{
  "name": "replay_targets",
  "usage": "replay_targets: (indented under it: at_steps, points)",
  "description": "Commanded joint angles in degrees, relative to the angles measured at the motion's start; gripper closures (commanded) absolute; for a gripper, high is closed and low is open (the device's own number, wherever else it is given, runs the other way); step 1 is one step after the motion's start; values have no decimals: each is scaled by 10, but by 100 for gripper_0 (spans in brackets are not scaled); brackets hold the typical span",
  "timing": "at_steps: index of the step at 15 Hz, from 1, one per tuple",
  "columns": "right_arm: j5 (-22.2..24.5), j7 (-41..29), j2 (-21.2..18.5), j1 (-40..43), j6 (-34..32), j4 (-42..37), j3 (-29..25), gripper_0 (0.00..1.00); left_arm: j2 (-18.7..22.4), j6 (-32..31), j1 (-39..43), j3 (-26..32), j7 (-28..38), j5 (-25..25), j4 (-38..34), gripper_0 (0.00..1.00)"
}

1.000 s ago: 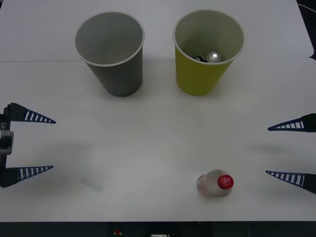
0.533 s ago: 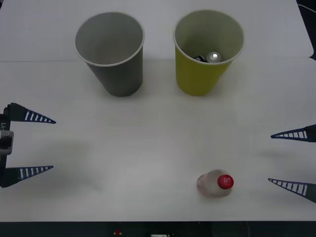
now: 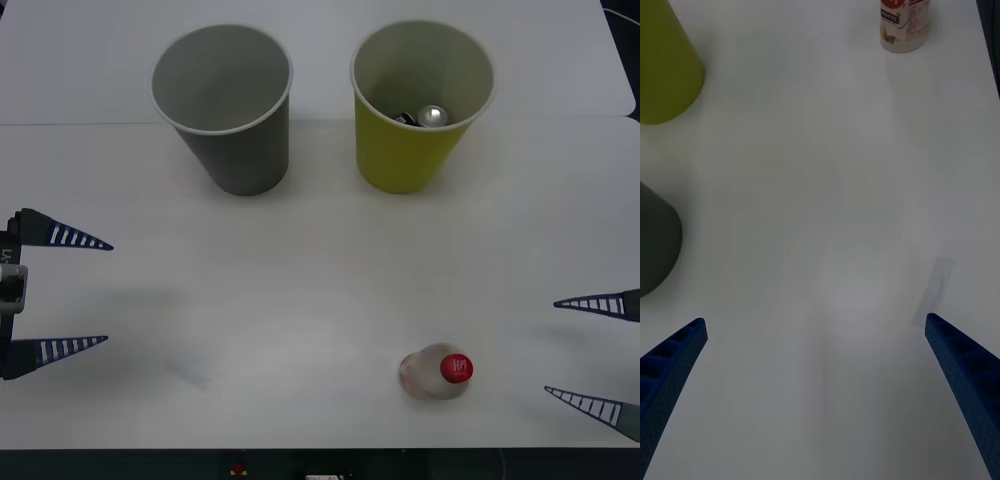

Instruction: Put the can into the green bin and the plastic bottle into the gray bin

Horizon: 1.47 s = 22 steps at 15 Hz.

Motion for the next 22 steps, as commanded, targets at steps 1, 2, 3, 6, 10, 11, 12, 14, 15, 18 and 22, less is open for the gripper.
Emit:
replay_targets:
  at_steps: [1,2,3,6,10,11,12,14,15,18,22]
  points:
    - [0,16,35,2,-22,37,5,0,0,0,0,0,0,0,0,0]
    - [0,19,44,2,-28,46,6,0,0,0,0,0,0,0,0,0]
    - [0,23,59,3,-38,59,6,0,0,0,0,0,0,0,0,0]
    - [-3,32,101,2,-60,94,7,0,0,0,0,0,0,0,0,0]
    - [-5,50,146,2,-68,119,7,0,0,0,0,0,0,0,0,0]
    - [-6,53,153,2,-67,121,7,0,0,0,0,0,0,0,0,0]
    - [-6,57,160,2,-63,124,11,0,0,0,0,0,0,0,0,0]
    - [-6,66,173,-1,-50,124,22,0,0,0,0,0,0,0,0,0]
    - [-6,70,179,-3,-45,124,27,0,0,0,0,0,0,0,0,0]
    - [-26,83,183,-11,-11,124,72,0,0,0,0,0,0,0,0,0]
    - [-62,99,185,-23,19,124,129,0,0,0,0,0,0,0,0,0]
